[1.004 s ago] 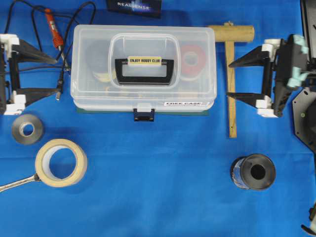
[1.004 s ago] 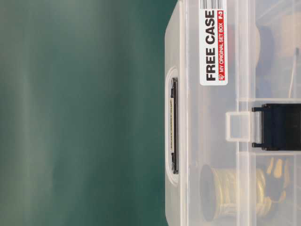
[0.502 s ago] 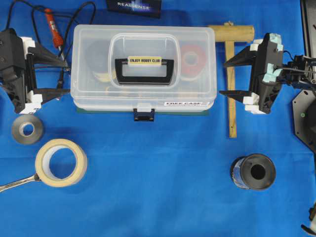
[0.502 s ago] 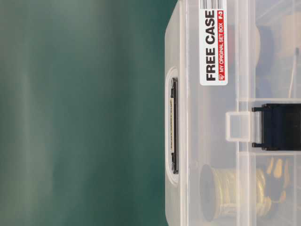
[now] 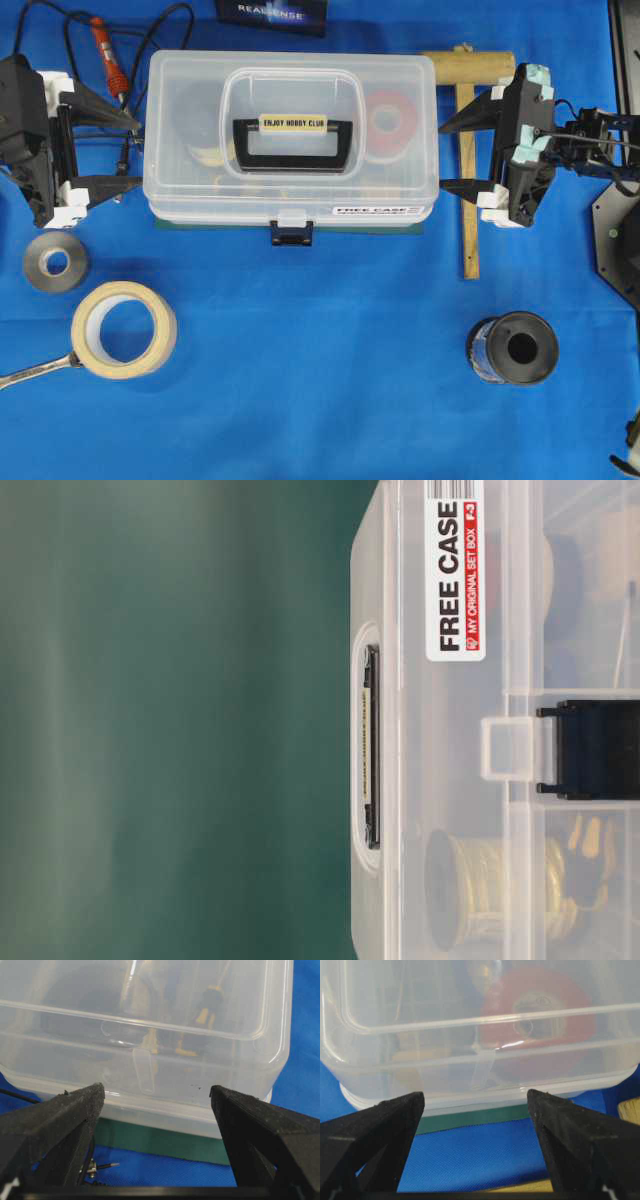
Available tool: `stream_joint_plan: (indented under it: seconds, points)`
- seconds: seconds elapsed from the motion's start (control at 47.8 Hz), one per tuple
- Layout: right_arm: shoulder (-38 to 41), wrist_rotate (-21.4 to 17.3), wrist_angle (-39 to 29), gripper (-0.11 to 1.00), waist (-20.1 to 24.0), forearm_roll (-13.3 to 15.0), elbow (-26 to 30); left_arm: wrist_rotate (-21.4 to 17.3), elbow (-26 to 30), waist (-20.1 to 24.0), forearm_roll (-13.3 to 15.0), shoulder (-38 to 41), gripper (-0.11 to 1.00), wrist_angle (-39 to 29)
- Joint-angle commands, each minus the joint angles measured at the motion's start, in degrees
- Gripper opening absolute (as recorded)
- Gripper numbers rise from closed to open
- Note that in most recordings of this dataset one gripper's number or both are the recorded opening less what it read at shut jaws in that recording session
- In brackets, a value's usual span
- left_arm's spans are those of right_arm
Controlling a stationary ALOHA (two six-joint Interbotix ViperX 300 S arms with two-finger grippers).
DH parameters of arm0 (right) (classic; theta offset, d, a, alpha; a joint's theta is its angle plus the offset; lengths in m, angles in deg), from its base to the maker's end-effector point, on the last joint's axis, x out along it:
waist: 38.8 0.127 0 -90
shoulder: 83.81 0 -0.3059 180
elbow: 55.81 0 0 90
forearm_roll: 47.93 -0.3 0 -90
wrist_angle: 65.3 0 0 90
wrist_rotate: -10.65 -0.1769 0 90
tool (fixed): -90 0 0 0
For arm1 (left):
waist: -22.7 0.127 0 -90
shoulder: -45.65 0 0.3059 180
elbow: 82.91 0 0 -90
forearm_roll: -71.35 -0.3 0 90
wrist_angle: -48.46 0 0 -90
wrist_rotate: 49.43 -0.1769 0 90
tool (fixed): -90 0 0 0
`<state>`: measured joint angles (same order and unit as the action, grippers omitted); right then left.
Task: Open the tool box with both arms.
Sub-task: 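Grip the lid edges with both grippers at the box ends, then lift and swing the lid back away from the table with both grippers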
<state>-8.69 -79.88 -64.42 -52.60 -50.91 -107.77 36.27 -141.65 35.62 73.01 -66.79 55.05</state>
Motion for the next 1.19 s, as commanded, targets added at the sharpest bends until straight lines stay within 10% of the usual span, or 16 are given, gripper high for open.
stream_joint_plan:
  seconds: [0.0, 1.171]
  points:
    - [-0.1, -0.2, 0.9, 0.85, 0.0, -0.1, 2.4, 0.2, 2.4, 0.1, 0.2, 0.6, 0.85, 1.7]
    - [-7.7, 0.4, -1.8, 0.85, -3.3, 2.0, 6.8, -0.2, 4.8, 4.6, 0.2, -6.2, 0.85, 1.3]
